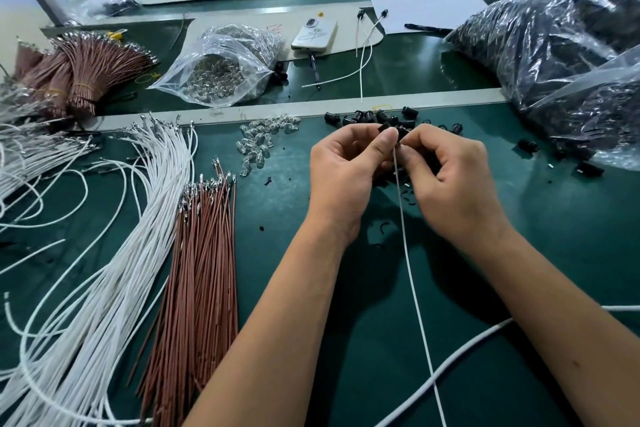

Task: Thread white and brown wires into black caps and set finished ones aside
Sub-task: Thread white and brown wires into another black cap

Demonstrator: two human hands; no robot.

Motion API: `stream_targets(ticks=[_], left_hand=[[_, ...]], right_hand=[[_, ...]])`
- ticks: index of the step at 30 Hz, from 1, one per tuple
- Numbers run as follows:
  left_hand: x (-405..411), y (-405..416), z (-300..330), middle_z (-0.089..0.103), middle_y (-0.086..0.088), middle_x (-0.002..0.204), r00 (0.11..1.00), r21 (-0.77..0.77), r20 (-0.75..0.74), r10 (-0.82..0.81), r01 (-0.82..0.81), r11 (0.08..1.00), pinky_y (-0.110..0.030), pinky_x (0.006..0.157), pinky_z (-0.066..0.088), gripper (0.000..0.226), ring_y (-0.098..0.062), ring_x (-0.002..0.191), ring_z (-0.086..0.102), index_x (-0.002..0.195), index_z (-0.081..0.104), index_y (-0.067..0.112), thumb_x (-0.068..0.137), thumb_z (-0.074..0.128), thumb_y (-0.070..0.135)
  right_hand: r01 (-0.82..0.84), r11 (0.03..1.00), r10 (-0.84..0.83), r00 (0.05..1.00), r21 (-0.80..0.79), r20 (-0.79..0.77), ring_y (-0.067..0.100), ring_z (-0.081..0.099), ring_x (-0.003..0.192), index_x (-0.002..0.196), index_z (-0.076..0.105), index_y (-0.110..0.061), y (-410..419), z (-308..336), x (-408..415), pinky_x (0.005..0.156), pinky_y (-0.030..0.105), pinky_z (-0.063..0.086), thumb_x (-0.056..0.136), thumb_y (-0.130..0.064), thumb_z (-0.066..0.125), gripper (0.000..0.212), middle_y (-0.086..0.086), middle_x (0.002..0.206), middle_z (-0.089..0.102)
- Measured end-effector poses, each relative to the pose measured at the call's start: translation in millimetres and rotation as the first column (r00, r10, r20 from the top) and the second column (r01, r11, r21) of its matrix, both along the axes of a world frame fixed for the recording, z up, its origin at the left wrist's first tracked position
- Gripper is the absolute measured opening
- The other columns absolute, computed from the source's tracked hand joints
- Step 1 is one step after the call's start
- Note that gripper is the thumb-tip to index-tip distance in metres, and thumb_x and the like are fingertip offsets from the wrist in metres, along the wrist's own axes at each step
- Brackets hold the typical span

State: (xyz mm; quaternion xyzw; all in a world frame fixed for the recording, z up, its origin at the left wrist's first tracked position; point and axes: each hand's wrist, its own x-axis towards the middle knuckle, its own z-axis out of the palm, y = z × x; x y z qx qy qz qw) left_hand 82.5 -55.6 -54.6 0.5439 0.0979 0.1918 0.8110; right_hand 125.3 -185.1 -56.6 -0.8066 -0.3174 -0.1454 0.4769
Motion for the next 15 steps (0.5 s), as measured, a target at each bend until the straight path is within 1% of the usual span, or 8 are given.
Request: stream_targets(ticks=[3, 5, 7, 9, 11, 13, 15], left_hand=[[0.8, 0.5, -3.3, 0.066, -0.017, 0.082, 1.000, 0.032, -0.013, 0.012, -0.012, 0.999, -0.042, 0.076, 0.054, 0.006, -0.027, 0.076, 0.060, 0.089, 0.070, 0.002, 0.088, 0.074, 0.006], [1.9, 0.6, -4.4, 0.066, -0.017, 0.083, 1.000, 0.037, -0.028, 0.014, -0.013, 0.999, -0.044, 0.078, 0.053, 0.006, -0.027, 0.076, 0.060, 0.088, 0.070, 0.003, 0.088, 0.075, 0.007], [2.2, 0.2, -5.7, 0.066, -0.016, 0.082, 0.999, 0.042, -0.038, 0.007, -0.006, 0.999, -0.045, 0.079, 0.053, 0.006, -0.026, 0.076, 0.060, 0.087, 0.071, 0.004, 0.088, 0.075, 0.008], [2.0, 0.0, -6.7, 0.068, -0.011, 0.078, 0.999, 0.069, -0.041, 0.010, -0.007, 0.998, -0.038, 0.073, 0.053, 0.005, -0.021, 0.072, 0.060, 0.086, 0.071, 0.005, 0.088, 0.074, 0.007], [1.8, -0.8, -7.9, 0.069, -0.006, 0.074, 0.999, 0.104, -0.042, -0.002, 0.007, 0.995, -0.027, 0.065, 0.052, 0.004, -0.014, 0.066, 0.059, 0.085, 0.072, 0.003, 0.089, 0.074, 0.005], [0.3, -0.3, -5.7, 0.070, -0.004, 0.073, 0.999, 0.065, -0.035, -0.025, 0.027, 0.998, -0.022, 0.062, 0.051, 0.004, -0.011, 0.064, 0.059, 0.085, 0.073, 0.005, 0.089, 0.073, 0.004], [-0.4, 3.2, -3.3, 0.071, -0.001, 0.073, 0.999, -0.018, -0.026, -0.023, 0.023, 1.000, -0.021, 0.064, 0.053, 0.009, -0.011, 0.064, 0.060, 0.084, 0.073, 0.010, 0.089, 0.072, 0.003]], right_hand=[[0.011, 1.000, -0.011, 1.000, -0.024, 0.003, 0.018, 0.053, 0.057, 0.081, 0.068, -0.009, 0.9, -0.2, -0.9, 0.056, 0.032, 0.044, 0.097, -0.007, 0.064, 0.016, 0.000, 0.064, 0.063], [0.021, 0.999, -0.021, 1.000, -0.043, 0.006, 0.016, 0.054, 0.057, 0.081, 0.069, -0.009, 1.0, -0.2, -0.5, 0.055, 0.026, 0.042, 0.097, -0.005, 0.065, 0.016, -0.002, 0.065, 0.064], [0.045, 0.997, -0.045, 0.999, -0.057, 0.006, 0.013, 0.053, 0.057, 0.080, 0.068, -0.009, 1.1, -0.4, -0.6, 0.055, 0.018, 0.038, 0.096, -0.005, 0.065, 0.017, -0.006, 0.063, 0.062], [0.086, 0.995, -0.086, 0.996, -0.043, 0.010, 0.012, 0.052, 0.058, 0.080, 0.067, -0.008, 1.8, 1.4, -0.5, 0.056, 0.015, 0.036, 0.097, -0.007, 0.065, 0.017, -0.006, 0.063, 0.061], [0.124, 0.992, -0.124, 0.992, -0.002, 0.021, 0.014, 0.053, 0.060, 0.080, 0.066, -0.008, 1.0, 4.4, 2.0, 0.057, 0.016, 0.038, 0.097, -0.009, 0.065, 0.018, -0.003, 0.064, 0.062], [0.114, 0.993, -0.114, 0.993, 0.002, 0.035, 0.014, 0.054, 0.060, 0.081, 0.068, -0.009, -1.7, 8.2, 5.4, 0.057, 0.015, 0.038, 0.099, -0.013, 0.066, 0.018, -0.003, 0.064, 0.062], [0.060, 0.997, -0.060, 0.998, -0.044, 0.019, 0.011, 0.050, 0.055, 0.079, 0.068, -0.011, -3.6, 9.9, 8.1, 0.053, 0.015, 0.034, 0.100, -0.015, 0.066, 0.022, -0.003, 0.059, 0.059]])
